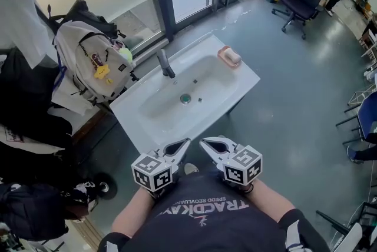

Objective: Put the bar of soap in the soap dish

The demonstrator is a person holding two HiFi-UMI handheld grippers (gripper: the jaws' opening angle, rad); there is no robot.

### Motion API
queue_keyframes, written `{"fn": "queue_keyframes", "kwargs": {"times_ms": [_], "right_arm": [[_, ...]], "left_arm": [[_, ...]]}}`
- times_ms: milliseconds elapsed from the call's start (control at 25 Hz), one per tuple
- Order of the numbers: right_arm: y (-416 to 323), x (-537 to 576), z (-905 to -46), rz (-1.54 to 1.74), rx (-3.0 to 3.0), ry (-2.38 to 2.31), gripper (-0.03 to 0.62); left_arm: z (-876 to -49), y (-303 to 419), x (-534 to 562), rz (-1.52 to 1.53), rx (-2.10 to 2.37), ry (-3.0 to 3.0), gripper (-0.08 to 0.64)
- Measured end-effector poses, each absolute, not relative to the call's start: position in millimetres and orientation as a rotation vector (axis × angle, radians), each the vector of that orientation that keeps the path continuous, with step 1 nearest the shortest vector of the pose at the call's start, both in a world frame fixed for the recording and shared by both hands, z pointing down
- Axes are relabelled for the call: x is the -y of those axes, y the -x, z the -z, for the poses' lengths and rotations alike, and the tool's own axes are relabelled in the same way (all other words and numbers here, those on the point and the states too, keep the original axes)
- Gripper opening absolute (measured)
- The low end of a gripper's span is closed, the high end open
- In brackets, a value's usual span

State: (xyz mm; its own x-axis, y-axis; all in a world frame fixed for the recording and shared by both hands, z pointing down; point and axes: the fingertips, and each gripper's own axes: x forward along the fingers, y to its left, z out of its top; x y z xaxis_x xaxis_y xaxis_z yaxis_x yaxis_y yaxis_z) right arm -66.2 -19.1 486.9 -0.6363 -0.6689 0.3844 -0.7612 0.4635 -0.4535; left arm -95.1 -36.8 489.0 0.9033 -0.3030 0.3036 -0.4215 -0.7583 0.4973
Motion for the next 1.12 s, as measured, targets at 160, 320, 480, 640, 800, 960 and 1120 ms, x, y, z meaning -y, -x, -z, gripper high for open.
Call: {"fn": "queue_keyframes", "kwargs": {"times_ms": [160, 320, 480, 640, 800, 960, 1120], "right_arm": [[71, 15, -486, -0.896, 2.559, -1.228, 0.011], [71, 12, -487, -0.902, 2.56, -1.219, 0.011], [72, 12, -486, -0.905, 2.563, -1.208, 0.011], [71, 10, -485, -0.899, 2.566, -1.203, 0.011], [70, 10, -485, -0.9, 2.565, -1.202, 0.011], [70, 8, -485, -0.899, 2.566, -1.194, 0.011], [69, 5, -487, -0.901, 2.567, -1.19, 0.011]], "left_arm": [[-488, 97, 34, -0.264, 0.526, -2.487, 0.009], [-488, 97, 31, -0.257, 0.528, -2.484, 0.009], [-487, 99, 30, -0.251, 0.534, -2.481, 0.009], [-485, 96, 28, -0.254, 0.535, -2.49, 0.009], [-485, 95, 27, -0.254, 0.534, -2.491, 0.009], [-485, 94, 26, -0.254, 0.535, -2.487, 0.009], [-487, 93, 23, -0.252, 0.537, -2.484, 0.009]]}}
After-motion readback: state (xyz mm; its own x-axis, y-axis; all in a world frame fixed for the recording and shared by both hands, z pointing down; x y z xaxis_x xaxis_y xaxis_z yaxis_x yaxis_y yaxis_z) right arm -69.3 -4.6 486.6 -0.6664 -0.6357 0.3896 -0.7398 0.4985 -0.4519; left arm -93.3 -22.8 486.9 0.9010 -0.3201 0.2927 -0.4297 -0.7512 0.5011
